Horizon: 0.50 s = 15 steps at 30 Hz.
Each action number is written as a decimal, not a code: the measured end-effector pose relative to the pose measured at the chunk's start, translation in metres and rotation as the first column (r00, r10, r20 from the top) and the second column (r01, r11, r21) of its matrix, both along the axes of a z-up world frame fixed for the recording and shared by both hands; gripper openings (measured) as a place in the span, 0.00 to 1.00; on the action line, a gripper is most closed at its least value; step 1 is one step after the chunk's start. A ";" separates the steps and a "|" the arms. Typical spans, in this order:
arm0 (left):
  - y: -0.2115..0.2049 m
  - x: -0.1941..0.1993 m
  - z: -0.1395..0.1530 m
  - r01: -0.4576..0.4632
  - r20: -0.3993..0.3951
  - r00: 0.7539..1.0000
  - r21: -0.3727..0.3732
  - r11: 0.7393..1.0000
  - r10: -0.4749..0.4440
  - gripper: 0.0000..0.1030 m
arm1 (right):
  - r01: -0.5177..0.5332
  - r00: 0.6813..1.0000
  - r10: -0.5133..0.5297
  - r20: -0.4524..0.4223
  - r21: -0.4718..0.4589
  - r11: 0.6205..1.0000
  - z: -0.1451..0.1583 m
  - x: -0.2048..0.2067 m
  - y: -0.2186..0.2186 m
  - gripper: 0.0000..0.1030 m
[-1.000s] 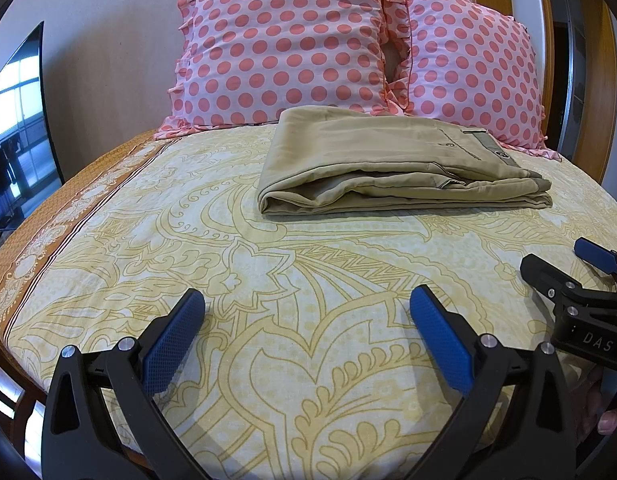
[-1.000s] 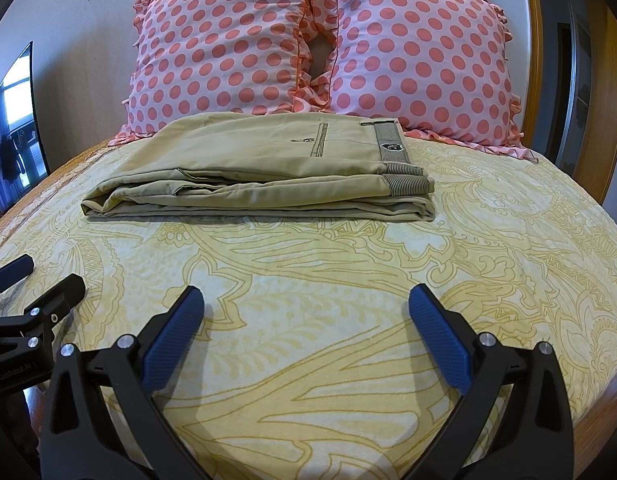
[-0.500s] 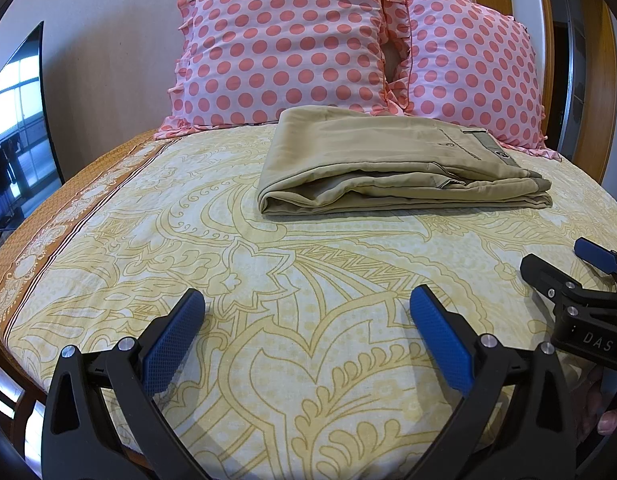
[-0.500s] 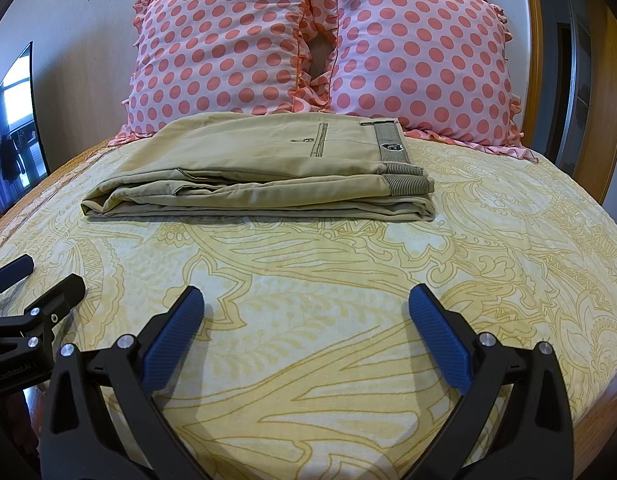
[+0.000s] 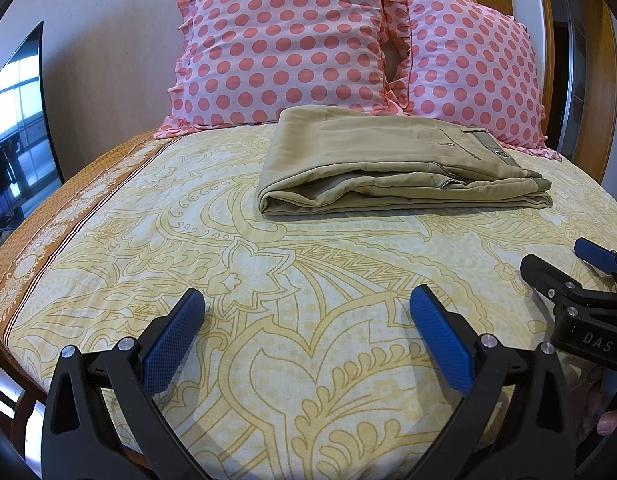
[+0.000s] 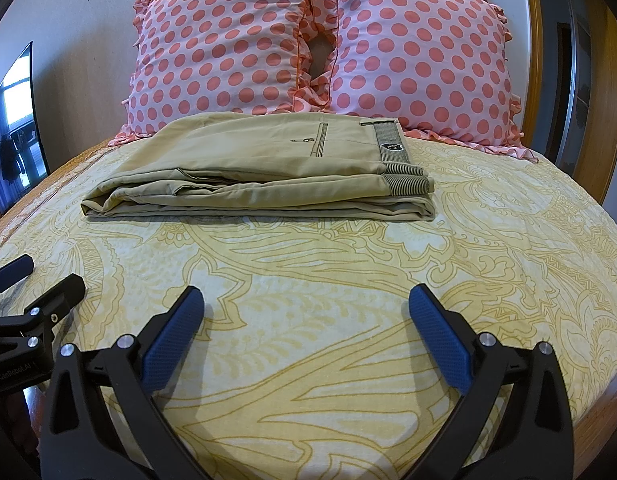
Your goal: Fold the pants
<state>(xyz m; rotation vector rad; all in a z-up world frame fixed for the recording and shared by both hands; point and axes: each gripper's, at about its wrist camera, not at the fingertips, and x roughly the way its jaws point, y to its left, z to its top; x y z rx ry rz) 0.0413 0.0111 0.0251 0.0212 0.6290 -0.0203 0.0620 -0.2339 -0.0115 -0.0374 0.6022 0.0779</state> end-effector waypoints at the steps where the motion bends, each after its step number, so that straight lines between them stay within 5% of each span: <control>1: 0.000 0.000 0.000 0.000 0.000 1.000 0.000 1.000 0.000 0.99 | 0.000 1.000 0.000 0.000 0.000 1.000 0.000 0.000 0.000 0.98; 15: 0.000 0.001 -0.001 0.001 -0.007 1.000 0.000 1.000 -0.001 0.99 | -0.001 1.000 0.001 0.000 0.000 1.000 0.000 0.000 0.000 0.98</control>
